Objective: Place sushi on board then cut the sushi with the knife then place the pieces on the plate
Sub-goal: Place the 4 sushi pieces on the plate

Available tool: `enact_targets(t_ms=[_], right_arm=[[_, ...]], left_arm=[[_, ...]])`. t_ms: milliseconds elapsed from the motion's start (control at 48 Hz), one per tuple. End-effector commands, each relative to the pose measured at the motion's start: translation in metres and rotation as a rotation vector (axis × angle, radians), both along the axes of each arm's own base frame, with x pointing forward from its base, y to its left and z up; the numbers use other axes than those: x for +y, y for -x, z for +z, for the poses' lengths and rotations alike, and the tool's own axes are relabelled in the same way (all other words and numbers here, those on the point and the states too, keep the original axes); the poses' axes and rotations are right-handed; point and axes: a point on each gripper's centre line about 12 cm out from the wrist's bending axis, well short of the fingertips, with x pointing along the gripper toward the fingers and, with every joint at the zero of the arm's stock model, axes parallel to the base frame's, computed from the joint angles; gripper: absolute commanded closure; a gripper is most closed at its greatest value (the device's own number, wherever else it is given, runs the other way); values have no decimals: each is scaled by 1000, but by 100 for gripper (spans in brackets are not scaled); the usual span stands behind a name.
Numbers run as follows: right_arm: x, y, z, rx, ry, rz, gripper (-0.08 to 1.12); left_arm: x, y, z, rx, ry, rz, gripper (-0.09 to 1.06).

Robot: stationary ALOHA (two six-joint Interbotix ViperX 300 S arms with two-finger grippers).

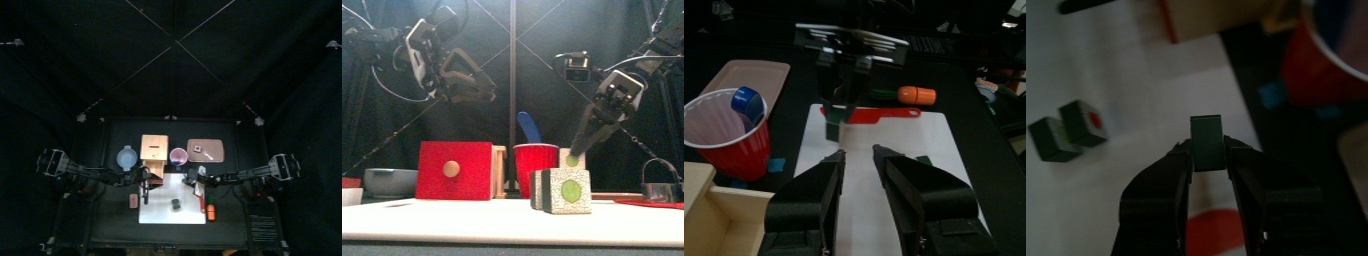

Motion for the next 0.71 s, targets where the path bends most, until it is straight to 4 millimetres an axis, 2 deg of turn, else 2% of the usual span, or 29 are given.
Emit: enact_targets(t_ms=[21, 167, 354, 521, 708], right_arm=[[-29, 26, 16, -43, 4, -183, 44], [-71, 53, 24, -49, 24, -435, 44], [-112, 70, 22, -23, 37, -627, 44], [-137, 76, 7, 34, 7, -744, 44], [-158, 73, -10, 100, 1, -812, 44]], left_arm=[[1, -2, 8, -30, 1, 4, 26], [1, -2, 8, -30, 2, 5, 26], [1, -2, 8, -30, 3, 6, 25], [1, -2, 8, -30, 2, 5, 25], [2, -1, 7, -26, 1, 8, 26]])
